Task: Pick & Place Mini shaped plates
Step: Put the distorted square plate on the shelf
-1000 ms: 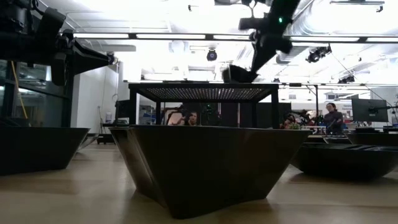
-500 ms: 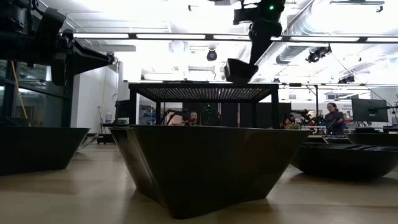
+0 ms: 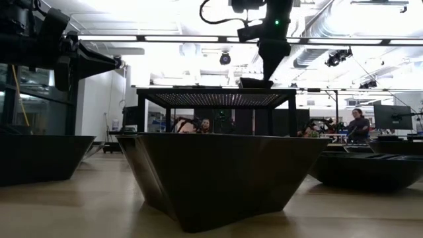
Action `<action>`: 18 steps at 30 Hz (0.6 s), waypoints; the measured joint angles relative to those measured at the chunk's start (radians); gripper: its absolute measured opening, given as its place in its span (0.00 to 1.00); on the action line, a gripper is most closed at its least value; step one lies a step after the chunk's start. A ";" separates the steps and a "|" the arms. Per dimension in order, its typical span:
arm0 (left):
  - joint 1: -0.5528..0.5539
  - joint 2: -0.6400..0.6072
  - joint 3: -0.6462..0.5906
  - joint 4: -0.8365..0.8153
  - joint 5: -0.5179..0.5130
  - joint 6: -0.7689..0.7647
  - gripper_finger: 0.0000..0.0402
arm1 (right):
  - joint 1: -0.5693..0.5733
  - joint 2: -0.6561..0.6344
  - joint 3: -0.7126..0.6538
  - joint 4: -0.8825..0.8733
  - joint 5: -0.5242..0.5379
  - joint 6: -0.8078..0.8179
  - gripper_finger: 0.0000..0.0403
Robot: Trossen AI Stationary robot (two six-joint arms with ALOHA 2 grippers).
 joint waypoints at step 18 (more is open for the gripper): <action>0.000 0.000 0.000 0.000 0.000 0.000 0.23 | 0.000 0.000 -0.003 -0.063 -0.015 0.019 0.00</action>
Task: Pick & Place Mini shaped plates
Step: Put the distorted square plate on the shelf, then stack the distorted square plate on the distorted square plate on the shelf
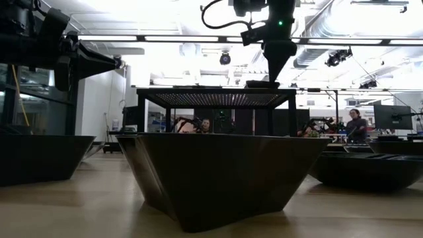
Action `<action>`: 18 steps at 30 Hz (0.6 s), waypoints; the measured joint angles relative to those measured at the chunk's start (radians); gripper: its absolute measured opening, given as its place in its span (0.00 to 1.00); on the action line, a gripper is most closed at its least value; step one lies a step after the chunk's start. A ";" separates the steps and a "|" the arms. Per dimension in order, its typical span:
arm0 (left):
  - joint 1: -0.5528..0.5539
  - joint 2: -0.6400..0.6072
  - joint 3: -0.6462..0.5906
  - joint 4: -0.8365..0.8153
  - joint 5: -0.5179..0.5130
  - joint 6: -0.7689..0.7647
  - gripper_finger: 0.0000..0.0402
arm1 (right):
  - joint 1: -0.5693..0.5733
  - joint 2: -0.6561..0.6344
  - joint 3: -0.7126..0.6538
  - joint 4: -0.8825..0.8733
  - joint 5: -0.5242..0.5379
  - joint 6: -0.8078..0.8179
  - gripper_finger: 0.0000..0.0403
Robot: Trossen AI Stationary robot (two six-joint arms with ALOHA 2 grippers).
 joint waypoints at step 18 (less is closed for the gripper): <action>0.000 0.000 0.000 0.000 0.000 0.000 0.23 | 0.000 0.000 0.000 0.022 -0.035 -0.009 0.23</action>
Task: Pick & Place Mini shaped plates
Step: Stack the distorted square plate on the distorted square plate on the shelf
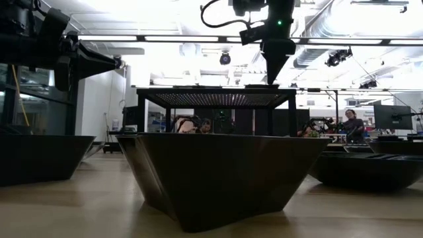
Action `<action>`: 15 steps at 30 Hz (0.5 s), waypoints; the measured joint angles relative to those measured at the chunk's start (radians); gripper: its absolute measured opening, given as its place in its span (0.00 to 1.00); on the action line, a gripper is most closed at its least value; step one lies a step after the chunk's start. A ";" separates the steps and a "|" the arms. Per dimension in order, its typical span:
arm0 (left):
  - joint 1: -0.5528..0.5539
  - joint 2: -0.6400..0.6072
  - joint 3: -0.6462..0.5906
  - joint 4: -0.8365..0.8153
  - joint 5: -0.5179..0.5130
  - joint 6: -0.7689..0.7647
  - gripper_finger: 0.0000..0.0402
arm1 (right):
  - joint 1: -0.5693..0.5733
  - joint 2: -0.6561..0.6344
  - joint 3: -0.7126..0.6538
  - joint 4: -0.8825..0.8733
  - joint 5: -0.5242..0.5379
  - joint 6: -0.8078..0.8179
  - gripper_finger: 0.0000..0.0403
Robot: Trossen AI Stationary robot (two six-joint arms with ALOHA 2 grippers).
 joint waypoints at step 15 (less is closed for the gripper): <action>0.000 0.000 0.000 0.000 0.000 0.000 0.23 | 0.000 -0.188 0.000 -0.006 -0.007 0.046 0.32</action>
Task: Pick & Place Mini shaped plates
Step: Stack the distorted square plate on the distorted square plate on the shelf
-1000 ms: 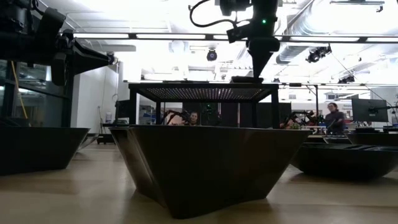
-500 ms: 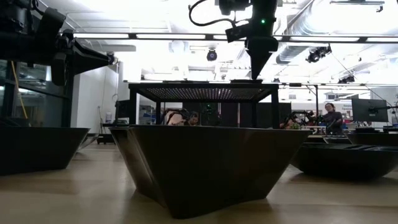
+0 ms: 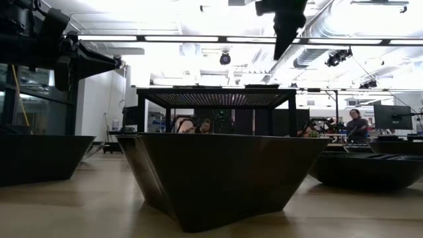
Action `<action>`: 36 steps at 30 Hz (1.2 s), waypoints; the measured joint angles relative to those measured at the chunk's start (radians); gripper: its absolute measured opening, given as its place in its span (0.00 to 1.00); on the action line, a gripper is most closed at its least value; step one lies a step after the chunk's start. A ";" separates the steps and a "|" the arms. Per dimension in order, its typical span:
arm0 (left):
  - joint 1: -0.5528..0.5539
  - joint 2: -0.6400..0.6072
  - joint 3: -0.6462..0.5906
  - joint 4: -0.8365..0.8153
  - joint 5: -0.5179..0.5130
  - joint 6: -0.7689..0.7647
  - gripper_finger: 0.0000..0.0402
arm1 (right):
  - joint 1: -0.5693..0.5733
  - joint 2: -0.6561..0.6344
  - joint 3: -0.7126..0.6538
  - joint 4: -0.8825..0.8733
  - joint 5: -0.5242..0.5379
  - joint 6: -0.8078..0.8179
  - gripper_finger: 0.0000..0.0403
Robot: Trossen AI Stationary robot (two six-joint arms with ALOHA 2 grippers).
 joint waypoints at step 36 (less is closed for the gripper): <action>0.000 0.000 0.000 0.000 0.001 0.000 0.23 | 0.288 -0.203 -0.649 0.176 -0.555 0.310 0.29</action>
